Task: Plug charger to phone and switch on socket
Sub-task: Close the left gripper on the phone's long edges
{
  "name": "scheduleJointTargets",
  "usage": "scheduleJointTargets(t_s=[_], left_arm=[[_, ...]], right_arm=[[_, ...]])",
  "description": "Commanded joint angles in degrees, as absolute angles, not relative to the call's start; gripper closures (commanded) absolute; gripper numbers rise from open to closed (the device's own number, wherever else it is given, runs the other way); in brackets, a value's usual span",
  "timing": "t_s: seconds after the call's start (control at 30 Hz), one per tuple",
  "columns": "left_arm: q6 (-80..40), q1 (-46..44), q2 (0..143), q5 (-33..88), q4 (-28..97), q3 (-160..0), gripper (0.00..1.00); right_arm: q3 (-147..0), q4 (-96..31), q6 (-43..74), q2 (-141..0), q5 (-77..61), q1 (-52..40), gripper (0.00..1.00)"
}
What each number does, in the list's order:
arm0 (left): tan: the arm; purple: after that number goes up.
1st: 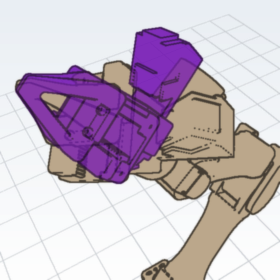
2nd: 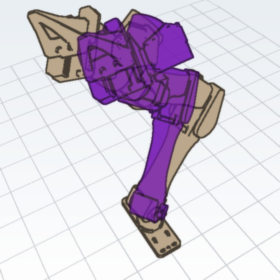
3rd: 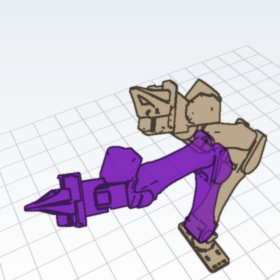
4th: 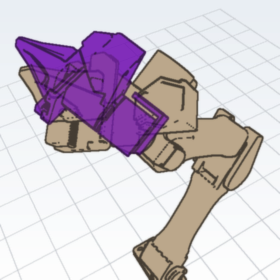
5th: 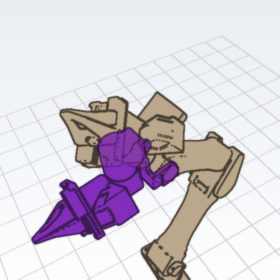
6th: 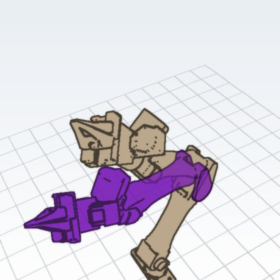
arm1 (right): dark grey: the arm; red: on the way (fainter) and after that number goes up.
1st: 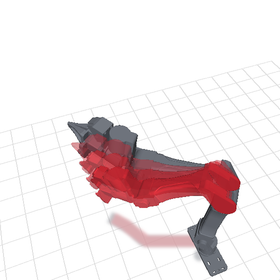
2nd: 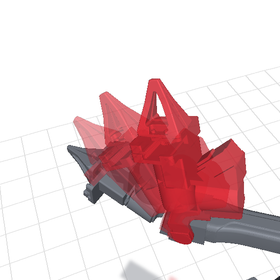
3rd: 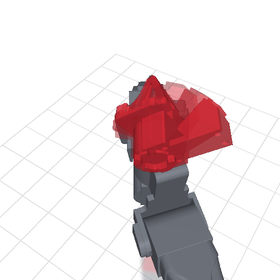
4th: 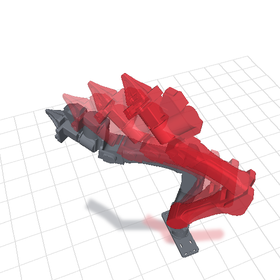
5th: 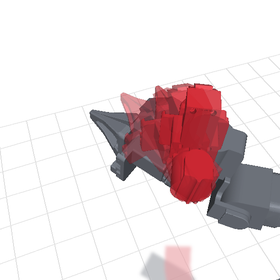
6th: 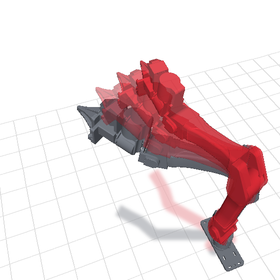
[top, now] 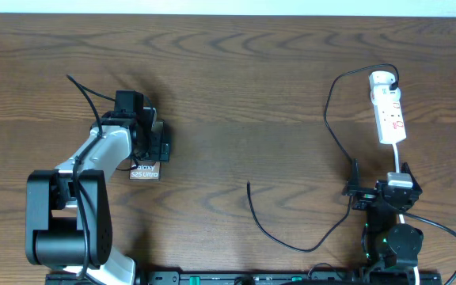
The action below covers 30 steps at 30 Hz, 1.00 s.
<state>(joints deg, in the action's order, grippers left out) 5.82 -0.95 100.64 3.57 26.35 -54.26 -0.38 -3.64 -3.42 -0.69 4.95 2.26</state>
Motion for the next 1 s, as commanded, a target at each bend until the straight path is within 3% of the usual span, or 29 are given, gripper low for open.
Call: scheduleJointTargets(t_s=[0.0, 0.97], left_arm=[[5.3, -0.7, 102.8, 2.3, 26.4, -54.1, 0.03], [5.6, -0.7, 104.8, 2.3, 26.3, -54.3, 0.03]], right_arm=[[-0.3, -3.9, -3.9, -0.3, 5.3, 1.9, 0.01], [-0.3, -3.9, -3.9, -0.3, 5.3, 1.9, 0.01]])
